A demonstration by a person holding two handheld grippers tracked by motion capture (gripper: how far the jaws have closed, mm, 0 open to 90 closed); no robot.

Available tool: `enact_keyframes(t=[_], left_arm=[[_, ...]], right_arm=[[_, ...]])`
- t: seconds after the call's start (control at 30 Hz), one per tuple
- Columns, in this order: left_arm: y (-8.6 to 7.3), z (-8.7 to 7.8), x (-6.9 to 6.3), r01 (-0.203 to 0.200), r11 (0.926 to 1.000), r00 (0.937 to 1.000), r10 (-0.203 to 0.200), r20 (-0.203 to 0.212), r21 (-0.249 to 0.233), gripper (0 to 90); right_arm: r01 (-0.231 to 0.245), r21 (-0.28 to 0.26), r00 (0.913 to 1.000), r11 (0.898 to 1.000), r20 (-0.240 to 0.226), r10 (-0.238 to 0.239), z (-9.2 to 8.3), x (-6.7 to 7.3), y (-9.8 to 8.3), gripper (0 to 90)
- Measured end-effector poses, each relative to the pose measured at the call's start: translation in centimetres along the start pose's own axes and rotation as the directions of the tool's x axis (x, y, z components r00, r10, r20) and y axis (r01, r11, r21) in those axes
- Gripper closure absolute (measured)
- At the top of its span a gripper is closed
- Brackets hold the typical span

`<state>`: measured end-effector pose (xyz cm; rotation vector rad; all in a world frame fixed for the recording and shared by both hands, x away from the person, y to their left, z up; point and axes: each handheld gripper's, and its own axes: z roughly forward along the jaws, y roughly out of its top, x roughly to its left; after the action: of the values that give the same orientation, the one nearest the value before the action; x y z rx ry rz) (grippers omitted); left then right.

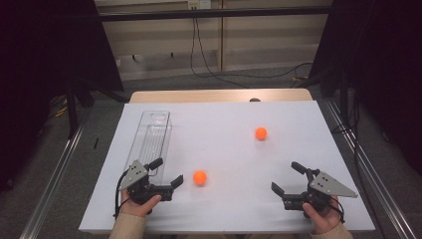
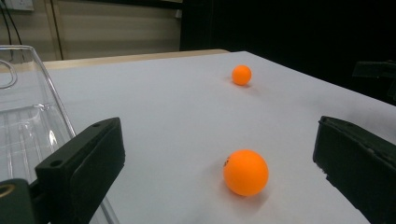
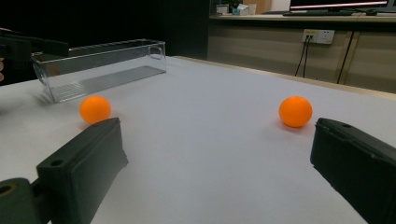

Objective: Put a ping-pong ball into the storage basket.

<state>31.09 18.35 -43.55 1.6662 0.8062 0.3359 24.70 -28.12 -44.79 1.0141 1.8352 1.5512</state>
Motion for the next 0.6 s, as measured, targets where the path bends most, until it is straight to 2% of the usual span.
enact_keyframes(t=[0.6], left_arm=[[0.33,0.59,-0.24,-0.016,0.9996,0.9998,0.016,0.008,0.024,2.8]], right_arm=[[0.002,0.000,1.0000,1.000,-0.001,-0.002,0.00,0.06,0.03,2.3]])
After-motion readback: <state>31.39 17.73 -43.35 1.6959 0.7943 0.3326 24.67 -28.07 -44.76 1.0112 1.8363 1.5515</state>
